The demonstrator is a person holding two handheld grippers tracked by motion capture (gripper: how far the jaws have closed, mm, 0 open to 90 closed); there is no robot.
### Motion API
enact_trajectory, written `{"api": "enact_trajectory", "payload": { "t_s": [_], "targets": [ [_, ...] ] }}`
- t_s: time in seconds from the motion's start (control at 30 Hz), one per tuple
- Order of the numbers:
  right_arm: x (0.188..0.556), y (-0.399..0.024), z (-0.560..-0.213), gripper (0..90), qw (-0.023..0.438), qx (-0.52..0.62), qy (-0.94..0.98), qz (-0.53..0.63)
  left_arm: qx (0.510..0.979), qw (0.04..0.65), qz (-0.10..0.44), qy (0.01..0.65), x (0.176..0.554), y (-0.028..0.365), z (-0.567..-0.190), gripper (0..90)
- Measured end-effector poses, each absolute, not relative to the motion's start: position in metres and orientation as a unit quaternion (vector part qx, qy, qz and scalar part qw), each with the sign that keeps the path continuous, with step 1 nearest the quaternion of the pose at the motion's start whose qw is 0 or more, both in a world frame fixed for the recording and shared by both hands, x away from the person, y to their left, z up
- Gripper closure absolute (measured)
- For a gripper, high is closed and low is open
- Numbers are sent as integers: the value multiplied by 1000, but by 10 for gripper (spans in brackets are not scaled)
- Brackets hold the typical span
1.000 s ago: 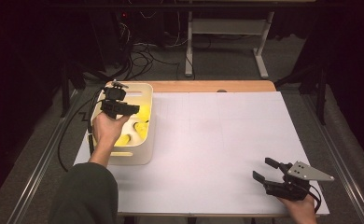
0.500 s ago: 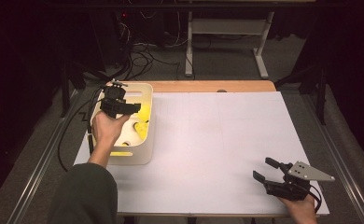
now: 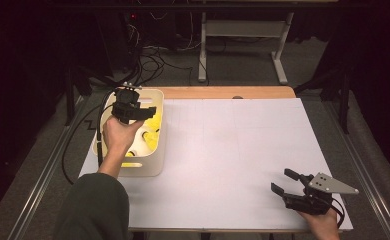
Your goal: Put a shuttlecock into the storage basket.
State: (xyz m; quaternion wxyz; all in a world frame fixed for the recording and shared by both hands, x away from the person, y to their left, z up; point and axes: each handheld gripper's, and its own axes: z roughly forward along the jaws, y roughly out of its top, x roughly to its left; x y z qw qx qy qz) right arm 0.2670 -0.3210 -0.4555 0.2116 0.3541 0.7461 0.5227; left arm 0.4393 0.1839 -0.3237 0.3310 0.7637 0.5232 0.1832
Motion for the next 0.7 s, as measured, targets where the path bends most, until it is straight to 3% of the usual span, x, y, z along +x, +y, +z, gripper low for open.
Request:
{"api": "enact_trajectory", "payload": {
  "t_s": [0.7],
  "targets": [
    [267, -321, -455, 279, 211, 354, 746, 523, 772, 354, 171, 500, 439, 165, -319, 377]
  ]
}}
